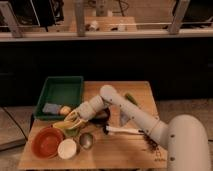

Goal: Place banana in plastic cup

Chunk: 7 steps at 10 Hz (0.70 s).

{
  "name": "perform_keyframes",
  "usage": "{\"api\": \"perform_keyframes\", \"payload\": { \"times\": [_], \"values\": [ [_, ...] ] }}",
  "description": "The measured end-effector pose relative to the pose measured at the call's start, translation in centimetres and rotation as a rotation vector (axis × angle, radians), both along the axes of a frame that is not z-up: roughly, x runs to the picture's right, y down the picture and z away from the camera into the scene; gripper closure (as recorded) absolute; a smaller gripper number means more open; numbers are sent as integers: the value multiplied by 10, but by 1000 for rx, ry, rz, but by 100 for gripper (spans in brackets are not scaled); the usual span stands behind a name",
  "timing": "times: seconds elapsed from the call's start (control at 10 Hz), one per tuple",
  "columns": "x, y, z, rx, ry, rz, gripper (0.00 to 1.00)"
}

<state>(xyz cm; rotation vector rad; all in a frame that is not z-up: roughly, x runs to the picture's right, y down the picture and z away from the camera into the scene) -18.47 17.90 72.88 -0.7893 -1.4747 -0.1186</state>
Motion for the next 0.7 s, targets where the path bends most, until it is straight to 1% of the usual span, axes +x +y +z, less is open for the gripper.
{"api": "perform_keyframes", "payload": {
  "times": [0.3, 0.7],
  "values": [
    [-2, 0, 2, -3, -12, 0, 20],
    [-1, 0, 1, 1, -14, 3, 20]
  ]
}}
